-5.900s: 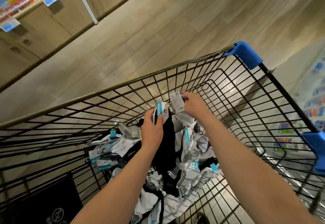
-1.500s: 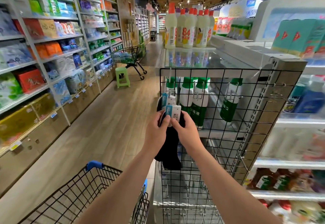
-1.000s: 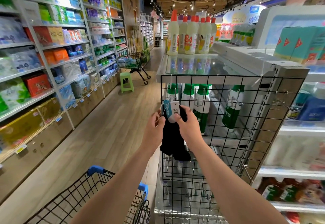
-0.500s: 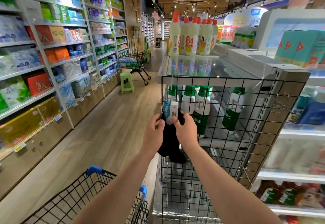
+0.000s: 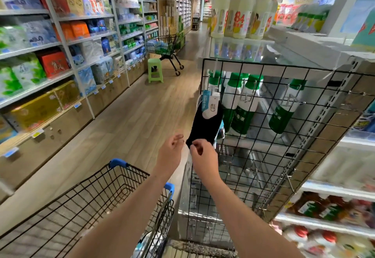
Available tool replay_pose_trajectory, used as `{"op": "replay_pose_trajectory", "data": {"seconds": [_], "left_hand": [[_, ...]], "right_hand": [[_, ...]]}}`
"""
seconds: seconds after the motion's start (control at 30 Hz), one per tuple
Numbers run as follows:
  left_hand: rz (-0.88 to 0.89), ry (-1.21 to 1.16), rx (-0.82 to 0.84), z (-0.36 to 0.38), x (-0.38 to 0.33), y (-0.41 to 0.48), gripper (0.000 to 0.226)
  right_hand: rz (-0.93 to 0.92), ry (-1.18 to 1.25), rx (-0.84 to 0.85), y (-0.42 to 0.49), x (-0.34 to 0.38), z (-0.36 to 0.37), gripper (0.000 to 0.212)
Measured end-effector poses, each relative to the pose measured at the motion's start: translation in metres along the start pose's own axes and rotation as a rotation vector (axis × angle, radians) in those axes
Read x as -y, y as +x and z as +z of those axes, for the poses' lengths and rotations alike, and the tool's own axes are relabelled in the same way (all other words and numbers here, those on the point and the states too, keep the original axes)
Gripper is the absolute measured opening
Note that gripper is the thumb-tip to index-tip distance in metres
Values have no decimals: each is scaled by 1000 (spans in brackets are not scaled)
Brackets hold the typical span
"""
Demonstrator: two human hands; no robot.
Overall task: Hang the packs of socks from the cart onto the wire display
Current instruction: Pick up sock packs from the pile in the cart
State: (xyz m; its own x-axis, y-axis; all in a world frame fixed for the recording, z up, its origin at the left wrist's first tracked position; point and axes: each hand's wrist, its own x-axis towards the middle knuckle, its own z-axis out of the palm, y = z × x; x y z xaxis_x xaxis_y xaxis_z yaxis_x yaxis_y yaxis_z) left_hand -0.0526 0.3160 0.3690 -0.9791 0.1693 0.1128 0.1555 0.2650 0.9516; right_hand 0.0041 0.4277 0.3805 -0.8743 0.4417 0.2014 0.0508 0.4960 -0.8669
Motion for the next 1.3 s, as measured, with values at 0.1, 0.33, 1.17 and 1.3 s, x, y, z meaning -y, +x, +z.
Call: {"op": "replay_pose_trajectory", "data": {"seconds": [0.1,0.33,1.17,1.3], "left_hand": [[-124,68,-2,-19,51,-24,22],[-457,154,-99,-75,162,-93,15],[-1126,1,-216,-156,461,-141,40],[-1103,-34,-188,-151,471,-149,44]], "right_hand": [[96,-41,224,-17,-12,31,20],[228,-144,699,-60,-58,130,19],[900,-358,993,-141,-193,445,60],[1000,-293,979,-161,-218,460,75]]}}
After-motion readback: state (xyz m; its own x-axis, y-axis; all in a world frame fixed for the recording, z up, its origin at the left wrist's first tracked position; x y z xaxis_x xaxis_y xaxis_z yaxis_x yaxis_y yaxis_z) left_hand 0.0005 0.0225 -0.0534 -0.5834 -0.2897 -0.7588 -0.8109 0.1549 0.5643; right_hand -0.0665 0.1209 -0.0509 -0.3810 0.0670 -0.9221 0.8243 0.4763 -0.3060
